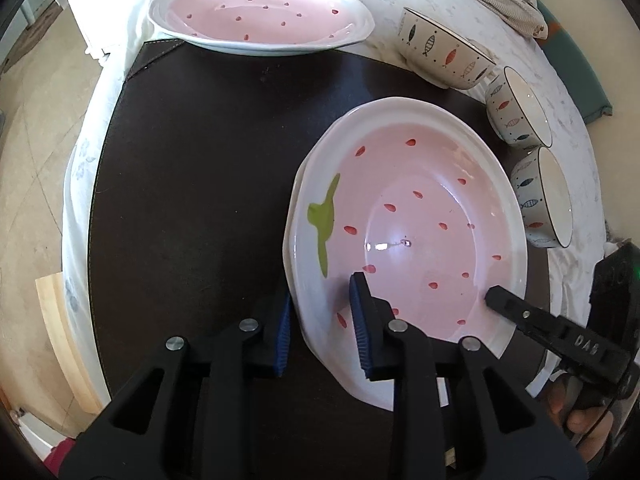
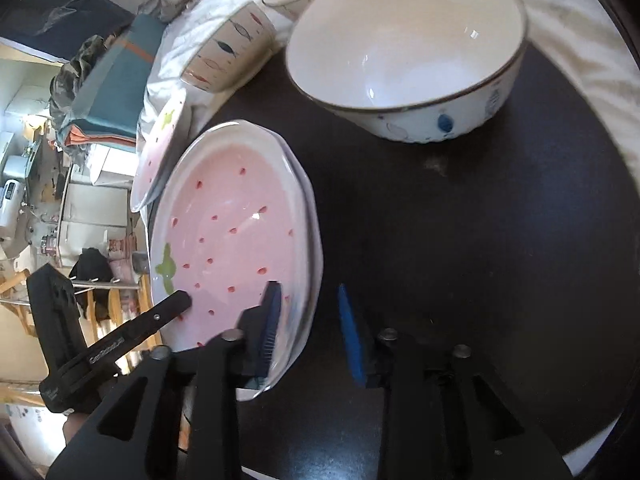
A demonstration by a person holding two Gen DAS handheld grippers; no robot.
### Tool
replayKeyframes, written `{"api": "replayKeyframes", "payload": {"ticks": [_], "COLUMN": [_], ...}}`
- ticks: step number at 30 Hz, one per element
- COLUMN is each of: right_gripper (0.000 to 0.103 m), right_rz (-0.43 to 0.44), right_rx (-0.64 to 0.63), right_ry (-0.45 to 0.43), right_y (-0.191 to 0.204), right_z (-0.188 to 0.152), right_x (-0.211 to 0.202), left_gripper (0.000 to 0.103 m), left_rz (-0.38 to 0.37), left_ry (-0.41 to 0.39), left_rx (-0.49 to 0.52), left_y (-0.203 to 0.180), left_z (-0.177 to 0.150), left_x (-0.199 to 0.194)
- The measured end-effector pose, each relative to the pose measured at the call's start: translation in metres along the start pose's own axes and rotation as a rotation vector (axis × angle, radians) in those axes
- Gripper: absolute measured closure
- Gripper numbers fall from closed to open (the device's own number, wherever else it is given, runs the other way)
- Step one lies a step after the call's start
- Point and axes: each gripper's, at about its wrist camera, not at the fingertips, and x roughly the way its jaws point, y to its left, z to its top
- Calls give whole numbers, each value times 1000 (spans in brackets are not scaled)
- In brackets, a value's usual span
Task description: Organize plates and bowls
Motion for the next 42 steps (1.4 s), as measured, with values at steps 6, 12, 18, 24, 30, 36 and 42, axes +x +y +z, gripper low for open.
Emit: {"api": "replayKeyframes", "payload": {"ticks": [6, 12, 18, 24, 30, 36, 42], "right_gripper": [84, 84, 75, 36, 36, 36, 36], "right_rz": [-41, -20, -59, -121, -135, -128, -72], "right_rx": [-75, -44, -25, -48, -60, -141, -152], "right_ry": [30, 41, 42, -40, -119, -138, -132], "right_y": [20, 15, 16, 22, 41, 67, 84], "right_z": [-17, -32, -27, -32, -34, -13, 21], "right_x": [3, 1, -10, -42, -73, -82, -77], "left_gripper": [82, 82, 58, 33, 32, 32, 32], "left_rz": [17, 9, 81, 142, 117, 130, 96], "left_ry": [11, 24, 25, -106, -157, -224, -232], "left_rx": [-9, -37, 10, 20, -20, 18, -125], "left_y": [13, 16, 6, 2, 3, -11, 10], "left_z": [5, 6, 6, 2, -3, 13, 42], "left_x": [-6, -6, -17, -50, -76, -91, -92]}}
